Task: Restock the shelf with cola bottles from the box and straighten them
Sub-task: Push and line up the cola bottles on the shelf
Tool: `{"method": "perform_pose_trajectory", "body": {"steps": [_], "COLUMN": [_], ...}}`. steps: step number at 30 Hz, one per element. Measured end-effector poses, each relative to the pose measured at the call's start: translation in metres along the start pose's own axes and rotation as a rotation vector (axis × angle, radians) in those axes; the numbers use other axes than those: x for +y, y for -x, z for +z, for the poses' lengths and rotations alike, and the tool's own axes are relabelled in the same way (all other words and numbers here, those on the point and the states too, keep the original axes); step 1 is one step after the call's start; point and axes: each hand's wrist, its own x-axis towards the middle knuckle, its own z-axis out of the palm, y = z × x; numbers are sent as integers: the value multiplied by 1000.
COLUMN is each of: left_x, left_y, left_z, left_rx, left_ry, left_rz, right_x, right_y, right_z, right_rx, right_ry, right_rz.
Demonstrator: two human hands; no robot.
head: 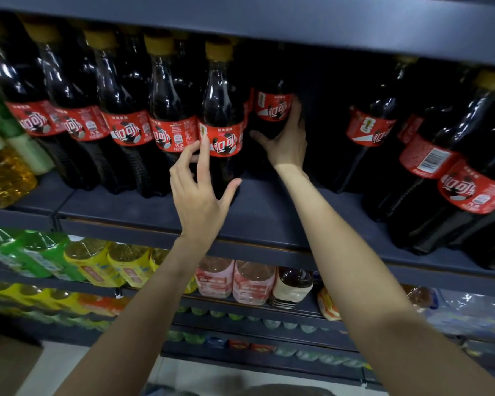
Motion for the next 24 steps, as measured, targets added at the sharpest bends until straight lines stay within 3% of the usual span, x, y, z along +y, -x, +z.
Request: {"method": "perform_pose_trajectory", "body": {"steps": [7,12,15,19,22,24], "left_x": [0,22,48,90,121,138], "left_y": [-1,-1,-8,-29,-47,-51], "left_z": [-4,-18,-25,-5,33,58], "left_rx": [-27,22,55,-197,-504,-616], "left_ry": [0,116,286,600,739,809], "left_rz": [-9,-52,94,149,-71,-216], "right_x": [-5,-2,1,19,32,39], "right_y": [-7,8,37,88,120,137], "right_z": [8,-3,-31,-84,-119,-136], "right_rx": [2,-91,-95,100,361,548], "right_ry": [62,49,-5,-24,14,125], "right_rz": [29,38,-56,-202,-207,-202]}}
